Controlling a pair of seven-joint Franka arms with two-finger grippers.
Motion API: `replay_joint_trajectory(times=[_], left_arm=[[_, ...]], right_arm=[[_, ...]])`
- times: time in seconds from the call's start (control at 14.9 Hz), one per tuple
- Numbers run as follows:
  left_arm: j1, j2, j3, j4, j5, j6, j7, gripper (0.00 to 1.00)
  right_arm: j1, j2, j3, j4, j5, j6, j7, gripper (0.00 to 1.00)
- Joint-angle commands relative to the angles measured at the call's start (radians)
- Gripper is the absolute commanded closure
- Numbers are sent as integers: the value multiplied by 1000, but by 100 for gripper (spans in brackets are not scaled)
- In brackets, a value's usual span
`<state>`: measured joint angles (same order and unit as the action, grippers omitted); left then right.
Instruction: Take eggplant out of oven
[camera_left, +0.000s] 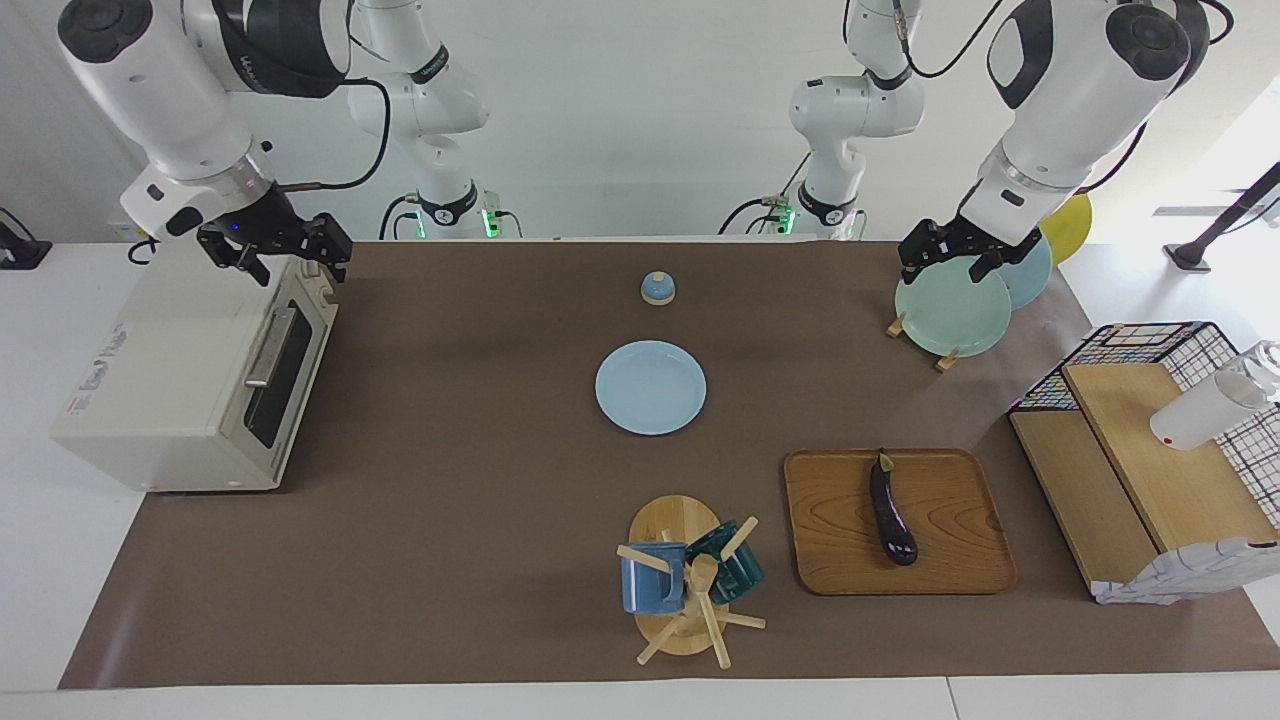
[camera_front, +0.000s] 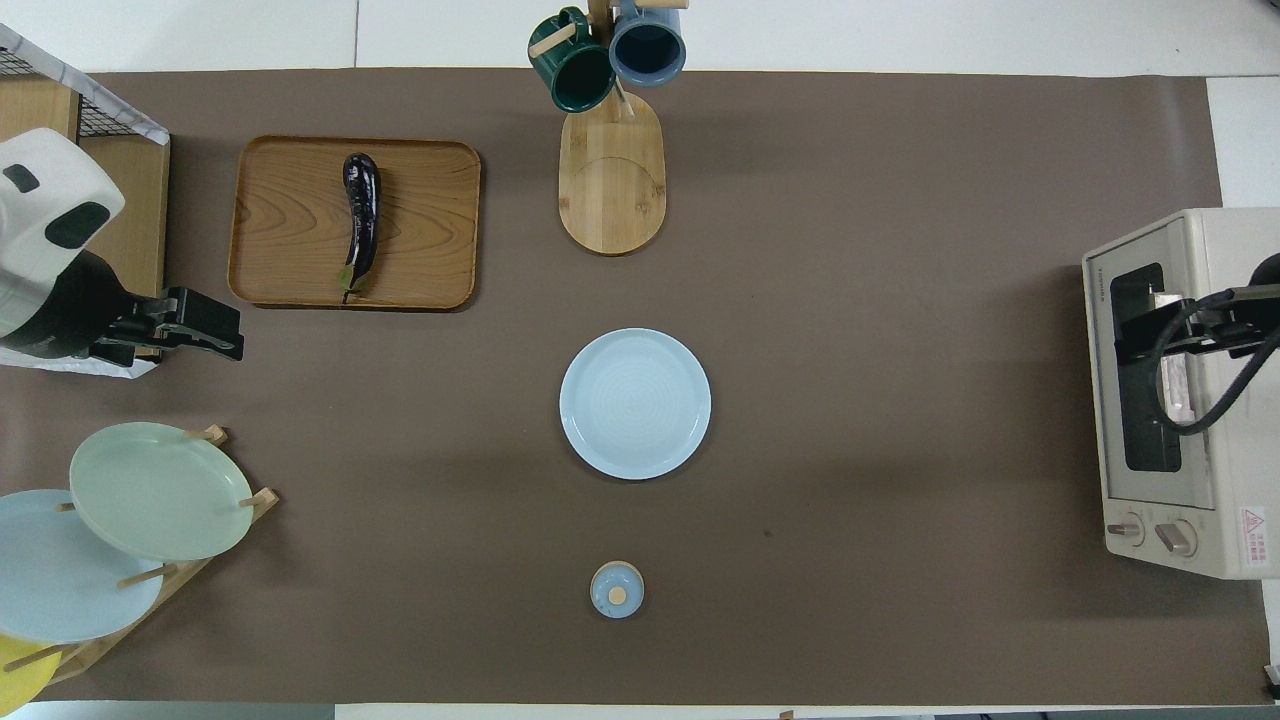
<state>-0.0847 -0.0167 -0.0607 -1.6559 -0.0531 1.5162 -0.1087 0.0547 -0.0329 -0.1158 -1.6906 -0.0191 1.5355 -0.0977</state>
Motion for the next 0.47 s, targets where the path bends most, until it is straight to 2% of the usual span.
replay_joint_trajectory(times=[0.0,0.4], left_arm=[[19,-6,-16,5,12,-11,-9,0],[17,-17,-16,-1,12,-7,-9,0]], right_arm=[[-4,-15,-2,-11,27,11,9,0],[-6,-15,-2,-11,27,11,9,0]])
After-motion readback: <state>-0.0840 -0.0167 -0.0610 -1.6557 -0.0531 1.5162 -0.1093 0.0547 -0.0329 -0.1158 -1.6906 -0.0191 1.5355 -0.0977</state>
